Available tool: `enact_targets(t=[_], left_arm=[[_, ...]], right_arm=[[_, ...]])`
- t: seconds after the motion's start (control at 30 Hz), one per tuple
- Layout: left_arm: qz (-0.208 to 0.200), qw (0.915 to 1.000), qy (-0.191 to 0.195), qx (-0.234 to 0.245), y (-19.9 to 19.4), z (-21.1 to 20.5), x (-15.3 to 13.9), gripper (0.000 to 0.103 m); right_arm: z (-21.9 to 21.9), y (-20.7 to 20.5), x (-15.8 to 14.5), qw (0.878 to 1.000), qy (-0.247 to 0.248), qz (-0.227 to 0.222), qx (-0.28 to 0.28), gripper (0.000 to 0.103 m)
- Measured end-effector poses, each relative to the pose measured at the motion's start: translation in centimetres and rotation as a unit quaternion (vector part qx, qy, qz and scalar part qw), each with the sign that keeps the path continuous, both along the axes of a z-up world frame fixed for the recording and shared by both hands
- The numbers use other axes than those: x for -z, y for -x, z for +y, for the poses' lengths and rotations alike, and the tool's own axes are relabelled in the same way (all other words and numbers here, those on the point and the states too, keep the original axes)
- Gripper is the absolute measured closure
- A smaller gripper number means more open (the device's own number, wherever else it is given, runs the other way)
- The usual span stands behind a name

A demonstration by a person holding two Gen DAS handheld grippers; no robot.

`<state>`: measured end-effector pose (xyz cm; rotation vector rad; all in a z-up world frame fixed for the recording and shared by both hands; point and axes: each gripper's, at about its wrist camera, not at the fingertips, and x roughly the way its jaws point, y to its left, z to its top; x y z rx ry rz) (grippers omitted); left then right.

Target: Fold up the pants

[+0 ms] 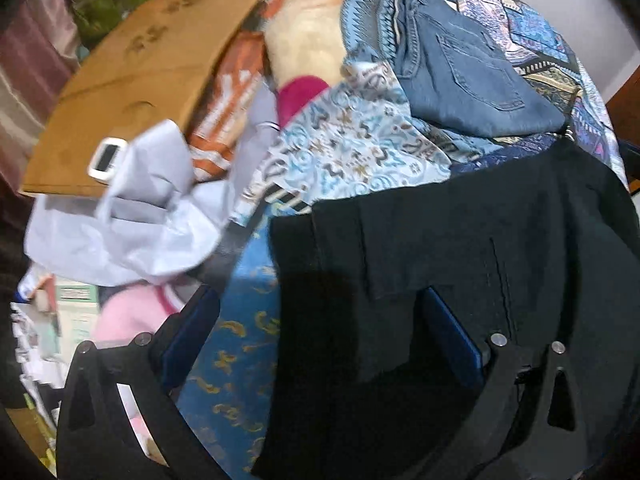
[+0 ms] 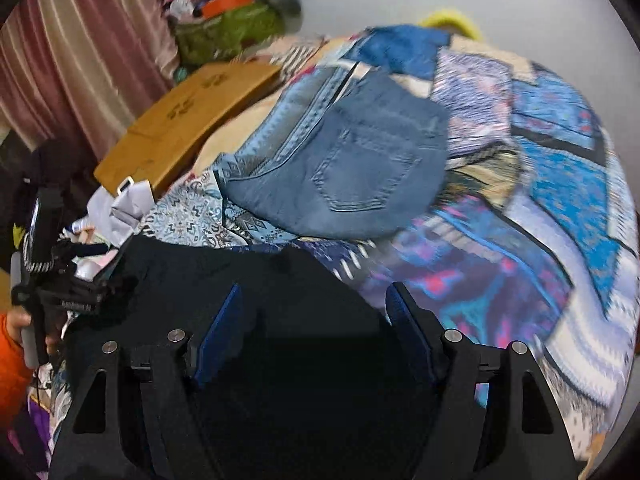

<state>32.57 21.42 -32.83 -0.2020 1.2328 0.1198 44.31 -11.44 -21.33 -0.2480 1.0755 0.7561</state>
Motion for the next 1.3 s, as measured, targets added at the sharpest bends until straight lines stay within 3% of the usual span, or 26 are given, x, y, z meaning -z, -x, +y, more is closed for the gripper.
enact_targets(t=[0.1,0.17,0.3,0.37,0.47,0.53,0.77,0.83,0.93,1.07,1.2,1.3], left_arm=[[-0.002,0.9996,0.029,0.001,-0.2,0.3,0.3,0.001],[-0.005,0.9982,0.059,0.006,-0.1,0.6,0.5,0.01],[-0.02,0.9937,0.107,0.028,0.2,0.7,0.2,0.05],[-0.023,0.9958,0.082,0.033,0.1,0.3,-0.1,0.055],[-0.03,0.999,-0.001,0.032,0.1,-0.2,-0.7,0.061],[-0.032,0.9987,-0.029,0.029,0.1,-0.1,-0.6,0.06],[-0.032,0.999,-0.031,0.007,0.9,-0.1,-2.1,0.057],[-0.037,0.9991,-0.019,-0.005,1.8,0.5,-3.1,0.038],[-0.056,0.9977,-0.01,-0.035,3.8,1.3,-4.9,0.016],[-0.06,0.997,0.005,-0.05,6.3,1.0,-5.9,0.012],[-0.032,0.9983,0.016,-0.045,8.1,0.0,-4.7,0.012],[0.003,0.9971,0.049,-0.058,9.7,-0.3,-2.8,0.012]], right_arm=[[1.7,-1.4,1.8,0.999,0.017,0.027,-0.007,0.045],[2.6,-1.9,3.2,0.999,0.031,0.039,-0.009,0.052],[3.7,-1.8,5.0,0.997,0.051,0.048,-0.026,0.082],[3.9,-1.6,5.1,0.997,0.05,0.047,-0.035,0.091],[3.9,-1.3,4.8,0.998,0.051,0.026,-0.034,0.093],[4.1,-1.3,5.0,0.997,0.06,0.019,-0.035,0.093],[3.6,-0.1,3.3,0.998,0.062,0.001,-0.018,0.09],[3.1,1.0,2.0,0.999,0.05,-0.007,-0.014,0.087],[1.8,3.3,-0.6,0.999,0.035,-0.04,-0.012,0.07],[-1.1,6.2,-3.6,0.998,0.004,-0.067,-0.004,0.056],[-3.9,9.3,-4.8,0.997,-0.017,-0.075,0.006,0.054],[-5.4,11.3,-4.5,0.997,-0.016,-0.077,0.013,0.054]])
